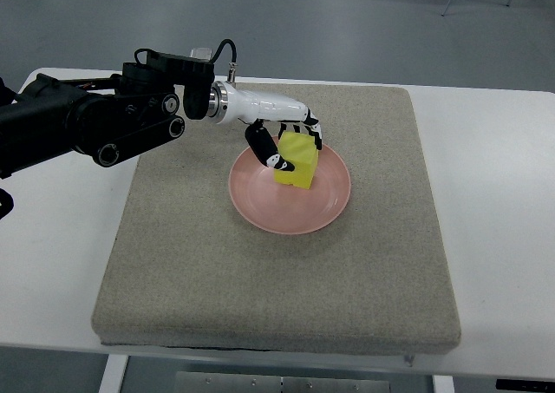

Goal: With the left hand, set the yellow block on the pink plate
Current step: 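Lower the yellow cube onto the pink plate with the left hand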

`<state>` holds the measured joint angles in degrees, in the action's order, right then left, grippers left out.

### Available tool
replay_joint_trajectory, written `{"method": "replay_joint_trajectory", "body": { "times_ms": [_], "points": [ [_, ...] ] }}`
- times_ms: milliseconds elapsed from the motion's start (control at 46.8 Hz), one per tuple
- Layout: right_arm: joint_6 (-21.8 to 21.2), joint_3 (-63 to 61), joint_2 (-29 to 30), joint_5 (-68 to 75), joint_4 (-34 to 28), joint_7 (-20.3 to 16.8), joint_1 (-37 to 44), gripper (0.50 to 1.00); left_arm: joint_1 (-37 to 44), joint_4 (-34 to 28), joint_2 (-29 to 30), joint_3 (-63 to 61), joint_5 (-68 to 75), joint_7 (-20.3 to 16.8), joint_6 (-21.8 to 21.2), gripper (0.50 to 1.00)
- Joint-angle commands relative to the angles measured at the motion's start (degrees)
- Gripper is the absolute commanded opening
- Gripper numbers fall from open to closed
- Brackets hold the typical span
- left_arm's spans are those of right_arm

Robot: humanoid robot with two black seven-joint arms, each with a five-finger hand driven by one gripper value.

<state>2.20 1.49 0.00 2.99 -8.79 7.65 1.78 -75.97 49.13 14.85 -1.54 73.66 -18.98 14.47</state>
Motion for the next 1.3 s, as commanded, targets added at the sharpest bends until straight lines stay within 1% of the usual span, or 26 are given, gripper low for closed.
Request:
{"method": "replay_joint_trajectory", "body": {
  "times_ms": [0, 641, 663, 727, 812, 855, 898, 962, 1005, 1111, 1282],
  "points": [
    [0.0, 0.0, 0.0, 0.0, 0.0, 0.0, 0.0, 0.924, 0.0, 0.1, 0.0, -0.5, 0.2, 0.0, 0.1, 0.5],
    [0.0, 0.0, 0.0, 0.0, 0.0, 0.0, 0.0, 0.924, 0.3, 1.1, 0.3, -1.4, 0.3, 0.0, 0.2, 0.5],
    [0.0, 0.0, 0.0, 0.0, 0.0, 0.0, 0.0, 0.924, 0.3, 1.1, 0.4, -1.4, 0.3, 0.0, 0.2, 0.512],
    [0.0, 0.0, 0.0, 0.0, 0.0, 0.0, 0.0, 0.924, 0.3, 1.1, 0.4, -1.4, 0.3, -0.1, 0.2, 0.574],
    [0.0, 0.0, 0.0, 0.0, 0.0, 0.0, 0.0, 0.924, 0.3, 1.2, 0.5, -1.4, 0.3, -0.1, 0.3, 0.683],
    [0.0, 0.0, 0.0, 0.0, 0.0, 0.0, 0.0, 0.924, 0.3, 1.3, 0.5, -1.4, 0.3, -0.1, 0.3, 0.713],
    [0.0, 0.0, 0.0, 0.0, 0.0, 0.0, 0.0, 0.924, 0.3, 1.6, 0.6, -1.4, 0.3, -0.1, 0.3, 0.76],
    [0.0, 0.0, 0.0, 0.0, 0.0, 0.0, 0.0, 0.924, 0.2, 2.1, 0.8, -1.4, 0.3, -0.1, 0.3, 0.799],
    [0.0, 0.0, 0.0, 0.0, 0.0, 0.0, 0.0, 0.924, 0.0, 2.6, 1.1, -1.4, 0.3, 0.0, 0.3, 0.844],
    [0.0, 0.0, 0.0, 0.0, 0.0, 0.0, 0.0, 0.924, -0.1, 3.7, 1.7, -1.4, 0.2, 0.0, 0.3, 0.881],
    [0.0, 0.0, 0.0, 0.0, 0.0, 0.0, 0.0, 0.924, -0.2, 4.4, 2.1, -1.3, 0.2, 0.0, 0.3, 0.883]
  ]
}}
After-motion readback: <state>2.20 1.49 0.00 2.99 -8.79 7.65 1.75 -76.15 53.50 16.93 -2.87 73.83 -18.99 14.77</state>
